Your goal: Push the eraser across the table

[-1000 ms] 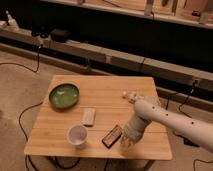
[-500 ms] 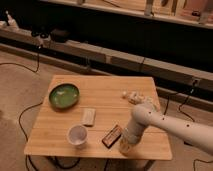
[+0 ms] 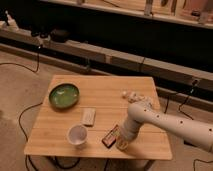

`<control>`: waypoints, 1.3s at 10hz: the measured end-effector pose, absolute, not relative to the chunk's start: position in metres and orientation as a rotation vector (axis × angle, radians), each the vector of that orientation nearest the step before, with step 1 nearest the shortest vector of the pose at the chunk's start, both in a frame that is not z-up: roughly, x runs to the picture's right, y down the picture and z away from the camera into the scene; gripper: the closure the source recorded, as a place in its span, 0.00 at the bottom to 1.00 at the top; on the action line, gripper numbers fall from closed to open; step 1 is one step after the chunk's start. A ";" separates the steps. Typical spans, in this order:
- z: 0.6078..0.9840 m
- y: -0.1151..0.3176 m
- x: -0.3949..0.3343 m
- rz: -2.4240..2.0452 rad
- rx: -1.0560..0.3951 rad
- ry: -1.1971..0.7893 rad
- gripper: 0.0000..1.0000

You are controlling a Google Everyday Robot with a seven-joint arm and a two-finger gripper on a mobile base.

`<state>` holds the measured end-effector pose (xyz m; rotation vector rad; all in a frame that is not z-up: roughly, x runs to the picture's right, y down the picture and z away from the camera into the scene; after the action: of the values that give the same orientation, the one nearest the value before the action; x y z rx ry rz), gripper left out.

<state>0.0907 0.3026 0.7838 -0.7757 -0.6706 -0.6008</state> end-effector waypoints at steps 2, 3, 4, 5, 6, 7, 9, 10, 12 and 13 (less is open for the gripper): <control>0.791 0.295 0.088 -0.599 -0.766 -0.663 1.00; 0.796 0.291 0.086 -0.597 -0.763 -0.659 1.00; 0.800 0.288 0.084 -0.592 -0.760 -0.655 1.00; 0.802 0.286 0.082 -0.593 -0.756 -0.654 1.00; 0.806 0.283 0.079 -0.595 -0.748 -0.653 1.00; 0.809 0.280 0.076 -0.597 -0.741 -0.654 1.00; 0.813 0.274 0.068 -0.608 -0.722 -0.656 1.00; 0.815 0.273 0.064 -0.612 -0.715 -0.659 1.00; 0.819 0.269 0.056 -0.615 -0.699 -0.661 1.00; 0.821 0.266 0.051 -0.618 -0.685 -0.660 1.00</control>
<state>0.0514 0.2656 0.8214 -0.6854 -0.6602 -0.6177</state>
